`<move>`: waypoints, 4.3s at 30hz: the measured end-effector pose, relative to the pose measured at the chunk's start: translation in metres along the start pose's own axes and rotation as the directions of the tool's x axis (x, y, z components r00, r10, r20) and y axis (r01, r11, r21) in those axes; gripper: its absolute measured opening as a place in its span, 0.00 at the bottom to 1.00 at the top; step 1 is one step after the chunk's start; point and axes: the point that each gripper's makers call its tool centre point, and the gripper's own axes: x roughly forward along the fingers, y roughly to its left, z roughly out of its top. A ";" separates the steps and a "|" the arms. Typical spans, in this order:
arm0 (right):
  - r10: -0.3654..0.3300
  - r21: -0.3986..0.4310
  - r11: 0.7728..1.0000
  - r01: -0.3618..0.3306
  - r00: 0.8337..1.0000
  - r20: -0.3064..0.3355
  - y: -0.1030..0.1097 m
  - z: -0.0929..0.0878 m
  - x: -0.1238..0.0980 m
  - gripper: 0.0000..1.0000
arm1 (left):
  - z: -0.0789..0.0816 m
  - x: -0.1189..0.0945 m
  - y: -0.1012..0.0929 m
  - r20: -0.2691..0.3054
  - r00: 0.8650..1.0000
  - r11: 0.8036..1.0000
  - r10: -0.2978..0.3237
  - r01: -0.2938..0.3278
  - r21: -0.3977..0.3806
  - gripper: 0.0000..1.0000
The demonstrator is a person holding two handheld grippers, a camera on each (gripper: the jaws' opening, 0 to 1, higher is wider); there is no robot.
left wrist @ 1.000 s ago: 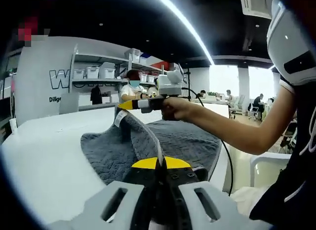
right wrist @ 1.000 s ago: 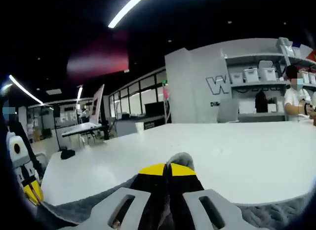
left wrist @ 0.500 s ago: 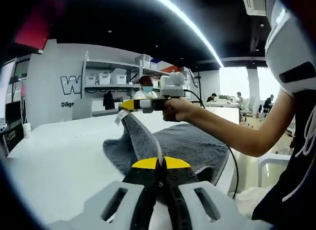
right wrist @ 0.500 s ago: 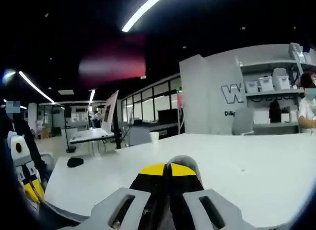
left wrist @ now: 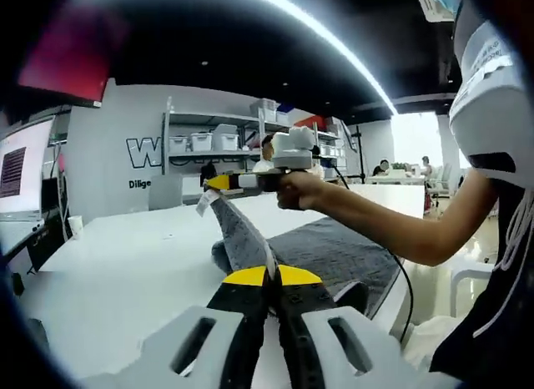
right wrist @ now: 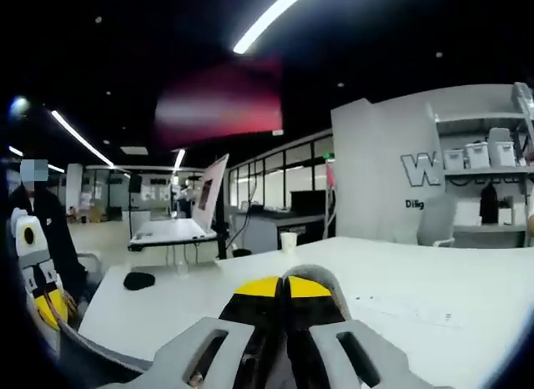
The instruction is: Open the folded towel by lifting each exposed corner and separating the folded layers until the towel lies flat within the target outline without major curled edges
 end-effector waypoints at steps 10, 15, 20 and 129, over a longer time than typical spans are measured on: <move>0.077 -0.021 0.997 -0.077 0.997 0.011 0.035 0.007 0.031 0.00 | -0.004 -0.028 0.027 -0.023 0.995 0.995 0.098 -0.098 -0.003 0.02; 0.113 -0.026 0.993 -0.112 0.993 0.021 0.050 0.012 0.048 0.00 | -0.001 -0.039 0.039 -0.021 0.988 0.989 0.151 -0.151 0.001 0.02; 0.153 -0.032 0.988 -0.152 0.988 0.032 0.066 0.017 0.063 0.00 | -0.001 -0.046 0.046 -0.025 0.983 0.984 0.180 -0.180 0.010 0.02; 0.190 -0.013 0.979 -0.206 0.926 -0.327 0.102 -0.144 0.170 0.00 | -0.086 -0.100 0.093 -0.276 0.892 0.928 0.358 -0.373 -0.002 0.02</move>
